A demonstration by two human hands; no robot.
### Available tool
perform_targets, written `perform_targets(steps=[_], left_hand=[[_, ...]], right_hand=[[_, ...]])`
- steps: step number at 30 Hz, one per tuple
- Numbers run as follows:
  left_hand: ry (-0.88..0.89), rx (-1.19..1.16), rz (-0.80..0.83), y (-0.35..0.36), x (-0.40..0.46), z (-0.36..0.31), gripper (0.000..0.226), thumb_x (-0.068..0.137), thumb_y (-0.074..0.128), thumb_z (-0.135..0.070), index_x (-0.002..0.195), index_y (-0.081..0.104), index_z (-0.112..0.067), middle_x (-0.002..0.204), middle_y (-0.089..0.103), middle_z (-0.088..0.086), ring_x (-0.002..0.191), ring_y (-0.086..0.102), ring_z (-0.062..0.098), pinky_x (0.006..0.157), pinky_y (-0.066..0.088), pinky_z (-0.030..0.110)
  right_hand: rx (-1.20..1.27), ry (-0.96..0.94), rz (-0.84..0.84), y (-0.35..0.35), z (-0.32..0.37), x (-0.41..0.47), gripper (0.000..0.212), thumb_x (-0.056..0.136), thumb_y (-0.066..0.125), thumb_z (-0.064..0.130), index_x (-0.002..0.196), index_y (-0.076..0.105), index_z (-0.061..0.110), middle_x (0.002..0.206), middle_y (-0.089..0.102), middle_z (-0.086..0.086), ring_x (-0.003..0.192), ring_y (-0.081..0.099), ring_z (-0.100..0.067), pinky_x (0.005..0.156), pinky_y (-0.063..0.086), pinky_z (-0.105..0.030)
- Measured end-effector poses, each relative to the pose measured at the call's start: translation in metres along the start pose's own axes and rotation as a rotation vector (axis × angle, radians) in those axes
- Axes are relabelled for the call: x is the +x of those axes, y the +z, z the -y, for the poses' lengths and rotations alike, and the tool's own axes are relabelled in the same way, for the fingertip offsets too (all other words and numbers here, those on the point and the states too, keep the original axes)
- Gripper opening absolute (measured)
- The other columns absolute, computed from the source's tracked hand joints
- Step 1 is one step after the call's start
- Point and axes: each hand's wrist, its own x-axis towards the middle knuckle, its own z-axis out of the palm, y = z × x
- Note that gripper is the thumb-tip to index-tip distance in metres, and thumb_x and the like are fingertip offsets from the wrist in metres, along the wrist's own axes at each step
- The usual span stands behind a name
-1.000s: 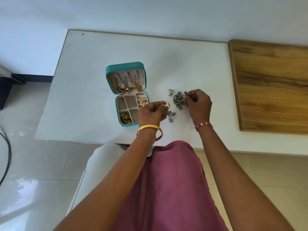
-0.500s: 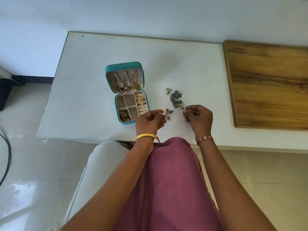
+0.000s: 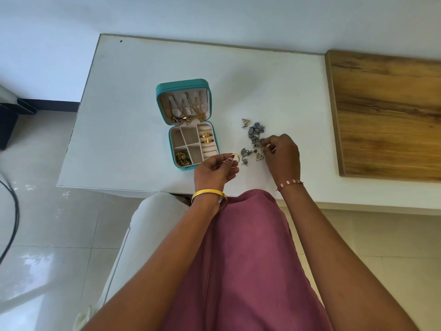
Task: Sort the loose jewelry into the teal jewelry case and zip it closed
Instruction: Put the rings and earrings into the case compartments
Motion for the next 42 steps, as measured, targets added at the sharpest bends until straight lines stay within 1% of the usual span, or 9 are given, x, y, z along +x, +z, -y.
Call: perform_targets(steps=[6,13,17,20,23,29,35,37,42], left_hand=[[-0.006,-0.051,-0.009,-0.015,-0.005,0.003,0.018,0.085,0.059,-0.001,0.102,0.062,0.002,0.076,0.065,0.006,0.055,0.064,0.005,0.063,0.055,0.018],[-0.018,-0.069,-0.029,-0.032,-0.013,0.007,0.015,0.085,0.059,-0.004,0.1,0.062,-0.001,0.078,0.066,0.005,0.064,0.066,0.01,0.068,0.056,0.02],[0.009,-0.088,-0.04,-0.039,-0.016,0.006,0.01,0.085,0.059,-0.002,0.094,0.062,-0.004,0.069,0.069,-0.001,0.06,0.066,0.008,0.066,0.056,0.019],[0.114,-0.032,-0.087,-0.043,-0.015,0.005,0.01,0.085,0.059,0.0,0.091,0.063,-0.006,0.055,0.067,-0.009,0.055,0.064,0.003,0.062,0.055,0.015],[0.183,0.019,-0.137,-0.049,-0.015,0.002,0.01,0.084,0.059,0.0,0.09,0.064,-0.007,0.063,0.066,-0.002,0.053,0.063,0.001,0.062,0.055,0.014],[0.198,0.044,-0.199,-0.06,-0.007,0.003,0.012,0.085,0.059,-0.001,0.095,0.065,-0.003,0.069,0.064,0.001,0.056,0.062,0.003,0.064,0.055,0.015],[0.177,-0.017,-0.209,-0.061,0.001,0.003,0.012,0.085,0.057,0.002,0.089,0.064,-0.008,0.068,0.063,0.001,0.051,0.062,0.001,0.064,0.055,0.018],[0.176,-0.028,-0.204,-0.061,0.001,0.002,0.013,0.085,0.057,0.002,0.087,0.063,-0.009,0.067,0.063,0.001,0.051,0.061,0.001,0.064,0.055,0.018],[0.158,-0.04,-0.199,-0.062,0.001,0.001,0.013,0.086,0.056,0.002,0.088,0.063,-0.009,0.067,0.062,0.001,0.057,0.061,0.008,0.066,0.055,0.02]], right_hand=[[0.027,-0.023,-0.023,-0.002,0.003,-0.002,0.012,0.084,0.057,0.002,0.091,0.067,0.005,0.095,0.063,-0.015,0.08,0.058,-0.026,0.07,0.039,-0.024],[0.379,0.112,-0.098,-0.009,0.018,-0.023,0.007,0.082,0.06,0.003,0.082,0.065,0.008,0.08,0.065,-0.002,0.059,0.053,0.001,0.059,0.039,-0.005],[0.465,0.108,-0.031,-0.008,0.032,-0.039,0.006,0.082,0.064,0.008,0.078,0.065,0.011,0.07,0.063,0.004,0.056,0.054,0.007,0.066,0.051,-0.026],[0.448,0.052,0.055,-0.003,0.049,-0.049,0.002,0.083,0.065,0.009,0.081,0.066,0.009,0.071,0.061,0.002,0.063,0.057,-0.001,0.07,0.054,-0.031],[0.432,-0.005,0.102,0.0,0.065,-0.05,0.004,0.083,0.064,0.008,0.08,0.064,0.01,0.07,0.06,0.005,0.067,0.059,-0.013,0.071,0.054,-0.031],[0.293,-0.125,0.228,0.011,0.087,-0.034,0.006,0.083,0.062,0.006,0.084,0.067,0.006,0.071,0.059,0.004,0.064,0.055,-0.01,0.068,0.045,-0.023],[-0.043,-0.228,0.426,0.012,0.104,-0.006,0.009,0.085,0.061,0.009,0.088,0.068,0.006,0.057,0.042,0.014,0.052,0.039,-0.001,0.045,0.028,-0.003],[-0.093,-0.229,0.473,0.012,0.106,0.0,0.008,0.085,0.061,0.009,0.089,0.068,0.006,0.06,0.042,0.015,0.056,0.042,-0.005,0.047,0.027,-0.006],[-0.169,-0.239,0.54,0.015,0.111,0.008,0.01,0.083,0.063,0.008,0.089,0.069,0.004,0.104,0.067,-0.009,0.089,0.056,-0.018,0.074,0.035,-0.02]])
